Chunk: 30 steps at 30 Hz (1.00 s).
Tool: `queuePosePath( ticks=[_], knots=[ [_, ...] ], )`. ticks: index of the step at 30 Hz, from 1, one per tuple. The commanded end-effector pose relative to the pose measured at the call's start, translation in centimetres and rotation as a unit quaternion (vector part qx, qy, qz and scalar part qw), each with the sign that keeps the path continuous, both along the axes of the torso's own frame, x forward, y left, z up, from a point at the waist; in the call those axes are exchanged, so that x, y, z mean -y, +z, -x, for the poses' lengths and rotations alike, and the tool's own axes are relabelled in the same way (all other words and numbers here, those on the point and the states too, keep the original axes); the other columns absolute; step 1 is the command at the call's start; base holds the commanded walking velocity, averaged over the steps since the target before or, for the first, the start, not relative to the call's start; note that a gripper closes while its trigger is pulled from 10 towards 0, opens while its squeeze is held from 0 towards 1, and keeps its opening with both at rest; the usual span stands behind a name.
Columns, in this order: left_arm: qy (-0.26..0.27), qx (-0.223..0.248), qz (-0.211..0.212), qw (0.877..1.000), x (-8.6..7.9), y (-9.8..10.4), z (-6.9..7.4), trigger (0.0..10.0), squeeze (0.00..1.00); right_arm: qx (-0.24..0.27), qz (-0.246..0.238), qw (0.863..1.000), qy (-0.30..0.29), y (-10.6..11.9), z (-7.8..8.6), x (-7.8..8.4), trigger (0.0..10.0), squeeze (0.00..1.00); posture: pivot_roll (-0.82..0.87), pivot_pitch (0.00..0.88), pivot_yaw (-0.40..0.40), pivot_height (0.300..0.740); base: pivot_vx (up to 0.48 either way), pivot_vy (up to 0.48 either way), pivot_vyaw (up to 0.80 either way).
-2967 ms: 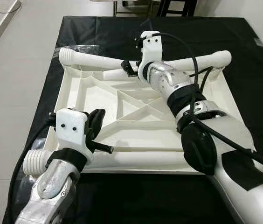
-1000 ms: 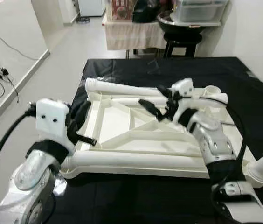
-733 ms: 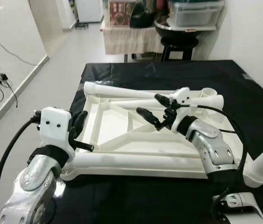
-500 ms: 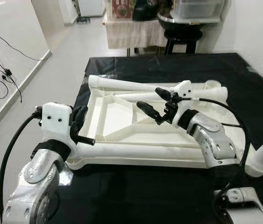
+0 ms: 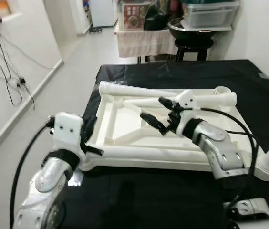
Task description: Building children table
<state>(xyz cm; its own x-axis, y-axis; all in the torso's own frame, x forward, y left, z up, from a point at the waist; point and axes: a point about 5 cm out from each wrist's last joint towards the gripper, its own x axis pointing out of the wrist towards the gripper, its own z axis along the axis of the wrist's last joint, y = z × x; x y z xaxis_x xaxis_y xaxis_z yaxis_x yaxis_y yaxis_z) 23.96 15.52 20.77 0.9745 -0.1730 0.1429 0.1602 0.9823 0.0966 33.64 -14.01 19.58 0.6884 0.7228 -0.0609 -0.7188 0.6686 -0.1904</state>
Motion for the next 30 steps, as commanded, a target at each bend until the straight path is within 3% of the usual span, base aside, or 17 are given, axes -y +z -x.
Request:
queuePosePath(
  ticks=[1,5,7,8,10,11,13,16,20,26,30],
  knots=[
    [0.003,-0.013,-0.009,1.0,-0.2,-0.8,0.0,10.0,0.0,0.004,0.023,0.998,0.055,-0.3,0.8,-0.7,10.0,0.0,-0.03,0.064,0.057,0.74,0.0,0.0,0.0],
    [0.001,-0.021,-0.011,1.0,-0.2,-1.3,0.2,10.0,0.0,0.008,0.066,0.991,0.12,-0.4,1.8,-0.2,10.0,0.0,-0.02,0.063,0.063,0.74,0.0,0.0,0.0],
    [-0.003,-0.035,-0.013,0.999,-0.1,-2.2,0.7,10.0,0.0,-0.004,0.141,0.971,0.195,-0.9,2.8,1.0,10.0,0.0,-0.02,0.062,0.064,0.74,0.0,0.0,0.0],
    [-0.003,-0.035,-0.013,0.999,-0.1,-2.2,0.7,10.0,0.0,-0.004,0.141,0.971,0.195,-0.9,2.8,1.0,10.0,0.0,-0.02,0.062,0.064,0.74,0.0,0.0,0.0],
    [-0.003,-0.055,-0.018,0.998,0.1,-3.4,1.1,10.0,0.0,-0.023,0.21,0.948,0.237,-1.4,2.8,1.0,10.0,0.0,-0.02,0.064,0.06,0.74,0.0,0.0,0.0],
    [-0.003,-0.055,-0.018,0.998,0.1,-3.4,1.1,10.0,0.0,-0.023,0.21,0.948,0.237,-1.4,2.8,1.0,10.0,0.0,-0.02,0.064,0.06,0.74,0.0,0.0,0.0],
    [0.006,-0.065,-0.017,0.998,0.3,-3.9,1.2,10.0,0.0,-0.024,0.232,0.939,0.253,-1.7,2.6,-0.7,10.0,0.0,-0.02,0.067,0.063,0.74,0.0,0.0,0.0],
    [0.015,-0.068,-0.02,0.997,0.3,-4.1,1.2,10.0,0.0,-0.024,0.243,0.932,0.266,-2.0,2.8,-1.7,10.0,0.0,-0.02,0.067,0.063,0.74,0.0,0.0,0.0],
    [0.062,-0.069,-0.029,0.995,-0.4,-4.5,1.4,10.0,0.0,-0.042,0.253,0.934,0.248,-3.2,1.9,-4.7,10.0,0.0,0.01,0.077,0.054,0.74,0.0,0.0,0.0],
    [0.093,-0.056,-0.034,0.994,-1.7,-3.8,1.4,10.0,0.0,-0.073,0.241,0.933,0.255,-3.6,1.7,-6.6,10.0,0.0,0.01,0.081,0.047,0.74,0.0,0.0,0.0],
    [0.094,-0.05,-0.037,0.994,-1.8,-3.5,1.3,10.0,0.0,-0.091,0.248,0.93,0.257,-3.9,1.7,-7.5,10.0,0.0,0.01,0.08,0.045,0.74,0.0,0.0,0.0]
  ],
)
